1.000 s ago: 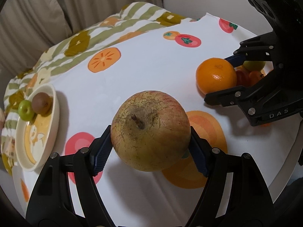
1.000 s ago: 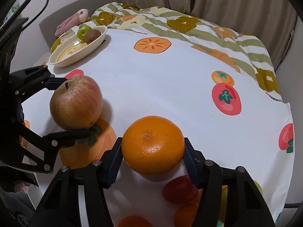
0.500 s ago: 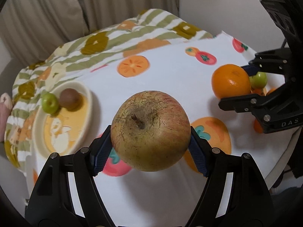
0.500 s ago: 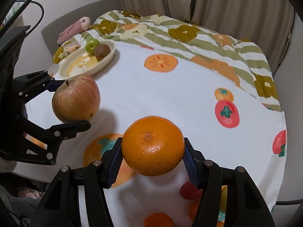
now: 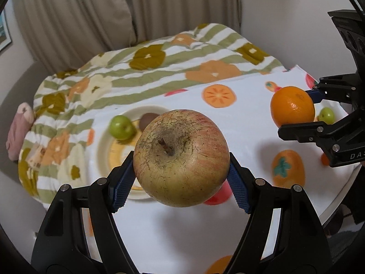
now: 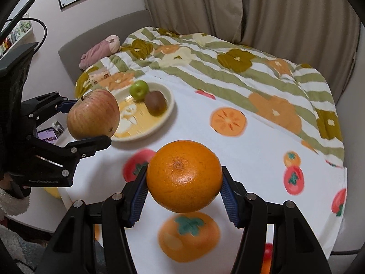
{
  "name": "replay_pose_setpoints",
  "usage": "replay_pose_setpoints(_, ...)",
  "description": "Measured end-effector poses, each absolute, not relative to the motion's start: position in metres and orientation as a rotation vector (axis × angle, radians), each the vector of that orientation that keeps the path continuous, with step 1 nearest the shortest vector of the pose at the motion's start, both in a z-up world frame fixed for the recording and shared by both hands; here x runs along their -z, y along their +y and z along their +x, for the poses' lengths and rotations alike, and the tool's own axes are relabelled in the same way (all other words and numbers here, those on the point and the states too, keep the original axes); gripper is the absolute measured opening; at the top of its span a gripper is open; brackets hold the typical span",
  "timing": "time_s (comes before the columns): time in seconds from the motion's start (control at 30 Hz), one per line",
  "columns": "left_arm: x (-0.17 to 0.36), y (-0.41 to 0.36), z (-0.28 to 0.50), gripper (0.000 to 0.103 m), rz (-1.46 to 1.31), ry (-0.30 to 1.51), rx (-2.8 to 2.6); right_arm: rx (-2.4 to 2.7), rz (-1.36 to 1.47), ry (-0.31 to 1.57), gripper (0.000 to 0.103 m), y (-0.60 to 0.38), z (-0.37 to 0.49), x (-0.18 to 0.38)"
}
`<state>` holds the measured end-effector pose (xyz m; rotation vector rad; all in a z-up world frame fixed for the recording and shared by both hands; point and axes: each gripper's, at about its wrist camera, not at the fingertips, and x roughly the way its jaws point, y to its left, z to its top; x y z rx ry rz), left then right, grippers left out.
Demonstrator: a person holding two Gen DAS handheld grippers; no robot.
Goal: Organize fruits
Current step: 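Carry the apple with the left tool while the right tool carries the orange to the bowl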
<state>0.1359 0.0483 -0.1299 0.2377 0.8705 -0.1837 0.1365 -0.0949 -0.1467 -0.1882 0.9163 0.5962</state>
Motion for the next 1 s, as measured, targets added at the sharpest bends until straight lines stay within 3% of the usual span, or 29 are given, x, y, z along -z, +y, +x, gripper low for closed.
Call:
replay_pose_setpoints(0.5, 0.178, 0.144, 0.198, 0.079, 0.274, 0.929, 0.223, -0.547, -0.111, 0.973, 0.055, 0.003, 0.180, 0.167)
replay_pose_setpoints(1.0, 0.222, 0.162, 0.231, 0.079, 0.319, 0.969, 0.314, -0.458, -0.036, 1.016, 0.055, 0.037, 0.195, 0.186)
